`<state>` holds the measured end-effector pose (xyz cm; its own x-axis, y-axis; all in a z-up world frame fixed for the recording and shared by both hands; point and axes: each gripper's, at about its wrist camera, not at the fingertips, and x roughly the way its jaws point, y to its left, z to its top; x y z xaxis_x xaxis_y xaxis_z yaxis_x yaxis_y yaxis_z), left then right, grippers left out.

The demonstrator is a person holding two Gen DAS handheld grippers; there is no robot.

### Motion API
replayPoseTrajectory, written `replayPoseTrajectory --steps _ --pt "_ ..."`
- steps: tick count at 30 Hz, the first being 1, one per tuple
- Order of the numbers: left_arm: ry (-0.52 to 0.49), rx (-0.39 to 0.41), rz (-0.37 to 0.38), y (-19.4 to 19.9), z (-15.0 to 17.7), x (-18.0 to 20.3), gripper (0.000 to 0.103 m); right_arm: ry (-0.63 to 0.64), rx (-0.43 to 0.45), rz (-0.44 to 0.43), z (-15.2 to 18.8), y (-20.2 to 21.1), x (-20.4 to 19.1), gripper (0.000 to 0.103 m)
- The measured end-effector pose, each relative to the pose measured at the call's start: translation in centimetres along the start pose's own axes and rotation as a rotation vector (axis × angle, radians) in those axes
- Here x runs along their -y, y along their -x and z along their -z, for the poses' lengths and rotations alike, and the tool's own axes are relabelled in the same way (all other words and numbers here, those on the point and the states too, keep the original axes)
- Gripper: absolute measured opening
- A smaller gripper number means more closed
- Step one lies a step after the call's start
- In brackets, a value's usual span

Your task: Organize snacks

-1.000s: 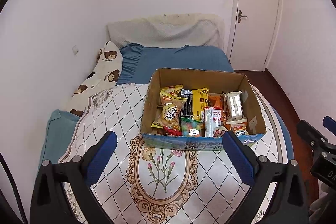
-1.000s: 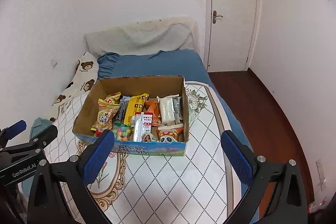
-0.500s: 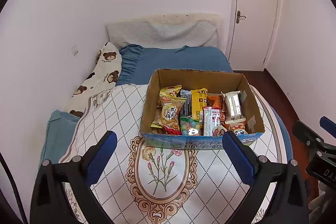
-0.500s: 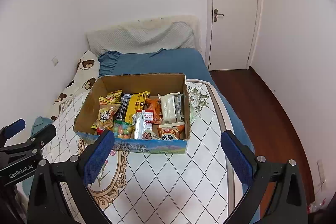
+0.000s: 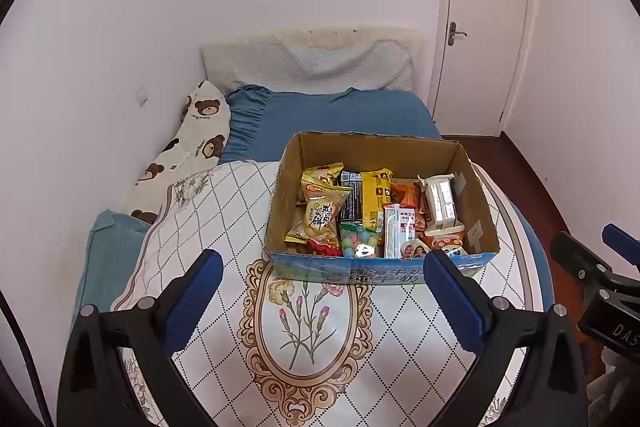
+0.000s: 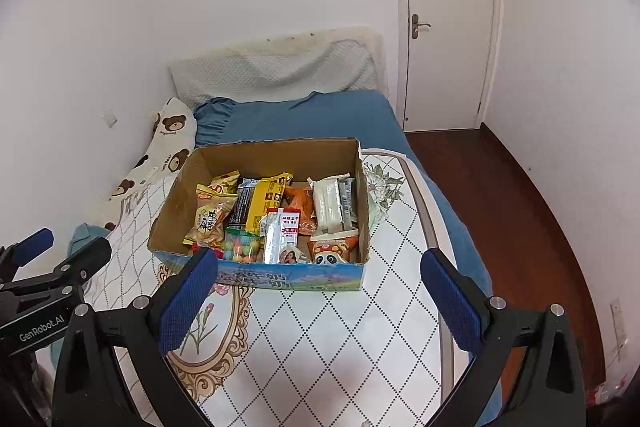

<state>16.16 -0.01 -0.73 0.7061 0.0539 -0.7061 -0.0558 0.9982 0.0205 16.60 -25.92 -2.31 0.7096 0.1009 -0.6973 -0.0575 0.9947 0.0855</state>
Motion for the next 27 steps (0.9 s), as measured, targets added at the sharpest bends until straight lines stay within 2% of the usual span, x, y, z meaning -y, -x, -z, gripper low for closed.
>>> replayPoseTrajectory --steps 27 --pt "-0.011 0.013 0.000 0.43 -0.18 0.18 0.103 -0.010 0.005 0.001 0.16 0.19 0.16 0.103"
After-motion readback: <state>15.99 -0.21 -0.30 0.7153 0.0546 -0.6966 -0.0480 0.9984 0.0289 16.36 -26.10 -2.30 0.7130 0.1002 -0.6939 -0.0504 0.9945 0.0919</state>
